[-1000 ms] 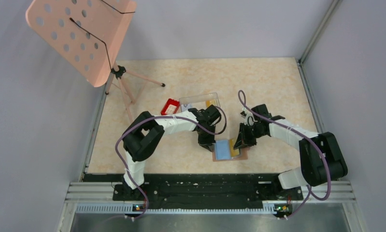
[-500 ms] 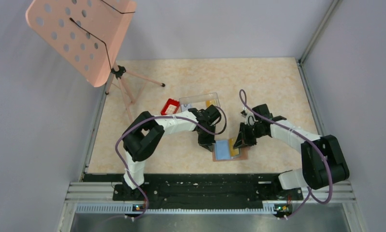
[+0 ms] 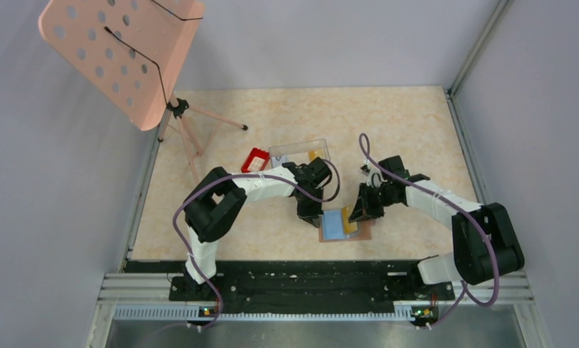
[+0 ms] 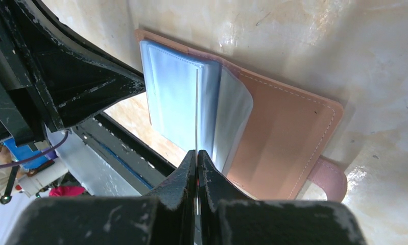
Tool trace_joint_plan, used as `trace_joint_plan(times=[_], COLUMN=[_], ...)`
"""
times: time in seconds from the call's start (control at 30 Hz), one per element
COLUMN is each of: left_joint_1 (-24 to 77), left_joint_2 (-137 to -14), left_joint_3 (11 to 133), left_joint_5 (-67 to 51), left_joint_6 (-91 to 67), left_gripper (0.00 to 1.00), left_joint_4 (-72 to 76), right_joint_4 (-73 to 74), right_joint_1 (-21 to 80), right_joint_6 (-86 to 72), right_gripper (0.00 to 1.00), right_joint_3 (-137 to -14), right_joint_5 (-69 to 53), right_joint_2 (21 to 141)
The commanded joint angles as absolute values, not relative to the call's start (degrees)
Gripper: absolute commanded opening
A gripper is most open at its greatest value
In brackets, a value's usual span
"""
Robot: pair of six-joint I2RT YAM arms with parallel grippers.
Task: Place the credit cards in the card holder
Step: Insert the credit card into the card holder.
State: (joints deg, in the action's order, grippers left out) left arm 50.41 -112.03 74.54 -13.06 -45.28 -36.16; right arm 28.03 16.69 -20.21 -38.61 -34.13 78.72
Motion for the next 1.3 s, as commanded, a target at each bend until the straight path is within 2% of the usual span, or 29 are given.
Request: trace_joint_plan(times=[0.0, 0.47, 1.27], left_joint_1=[51.24, 51.30, 50.74], left_joint_2=[-113.18, -113.74, -113.74], left_joint_3=[74.28, 74.53, 76.70], left_joint_5=[-12.95, -12.83, -10.01], left_joint_6=[-44.95, -44.77, -44.04], left_gripper=[0.04, 0.04, 0.03], left_joint_4=[-36.48, -36.82, -41.00], right_joint_4=[24.57, 23.95, 21.02], right_joint_1=[16.10, 16.12, 16.17], right_joint_6=[-20.74, -20.33, -17.02], right_gripper=[0.00, 0.00, 0.00], right_joint_3=[-37.68, -37.00, -38.12], right_joint_5=[-35.78, -33.79, -41.91], right_joint_2=[80.07, 84.54, 88.64])
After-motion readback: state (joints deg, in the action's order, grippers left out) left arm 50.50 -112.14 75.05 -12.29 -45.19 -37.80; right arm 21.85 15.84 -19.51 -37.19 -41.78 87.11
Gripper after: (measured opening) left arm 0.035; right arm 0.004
